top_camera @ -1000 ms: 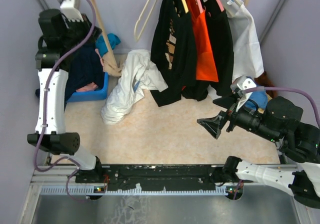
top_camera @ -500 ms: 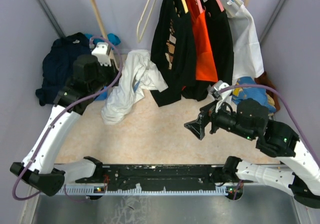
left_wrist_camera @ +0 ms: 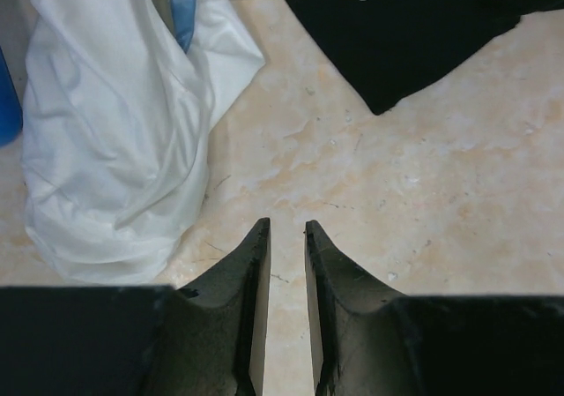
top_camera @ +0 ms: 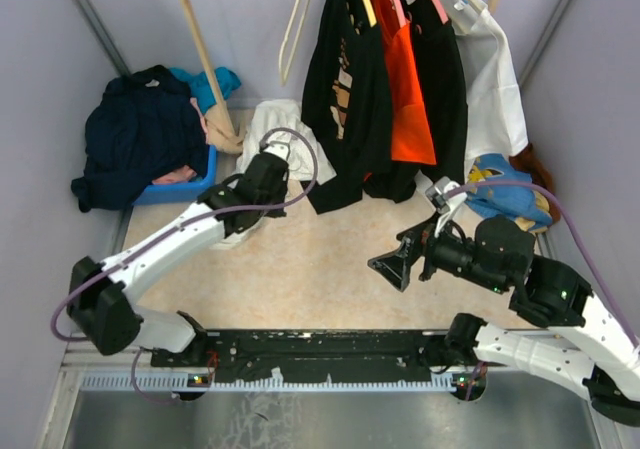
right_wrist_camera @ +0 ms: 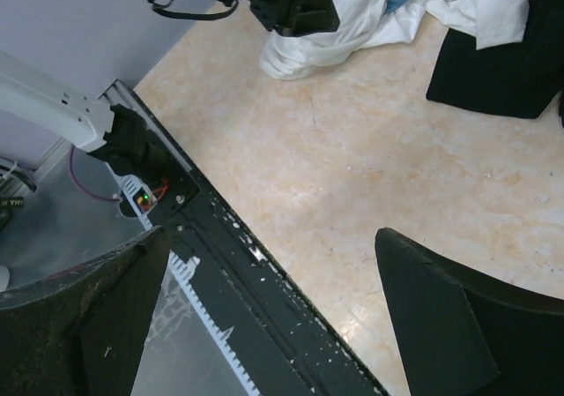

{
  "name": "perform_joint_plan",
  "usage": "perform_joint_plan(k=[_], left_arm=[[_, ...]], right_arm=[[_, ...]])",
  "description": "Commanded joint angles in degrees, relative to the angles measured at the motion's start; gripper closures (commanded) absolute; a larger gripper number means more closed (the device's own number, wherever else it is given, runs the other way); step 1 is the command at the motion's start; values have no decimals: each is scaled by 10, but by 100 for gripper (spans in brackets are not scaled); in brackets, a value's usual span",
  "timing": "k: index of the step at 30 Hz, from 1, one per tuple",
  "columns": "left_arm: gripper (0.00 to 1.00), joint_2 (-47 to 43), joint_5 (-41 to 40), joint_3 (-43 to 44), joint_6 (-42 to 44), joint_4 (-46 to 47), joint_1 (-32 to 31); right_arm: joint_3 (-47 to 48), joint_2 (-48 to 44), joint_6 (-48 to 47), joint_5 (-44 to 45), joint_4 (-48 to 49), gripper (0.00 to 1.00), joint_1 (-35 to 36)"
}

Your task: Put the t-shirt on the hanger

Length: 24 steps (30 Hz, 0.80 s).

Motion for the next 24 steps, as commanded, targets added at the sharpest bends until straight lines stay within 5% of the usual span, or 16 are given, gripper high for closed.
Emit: perform_joint_plan(k=[1, 9, 24], left_arm=[[73, 65, -80, -7, -24, 56, -4], [77, 194, -178, 39, -1, 105, 14], [77, 282, -132, 64, 67, 203, 120]], right_arm=[[-17, -30, 25, -7, 28, 1, 4], [-35, -75, 32, -5, 8, 1, 4], [-55, -95, 25, -12, 5, 1, 4]])
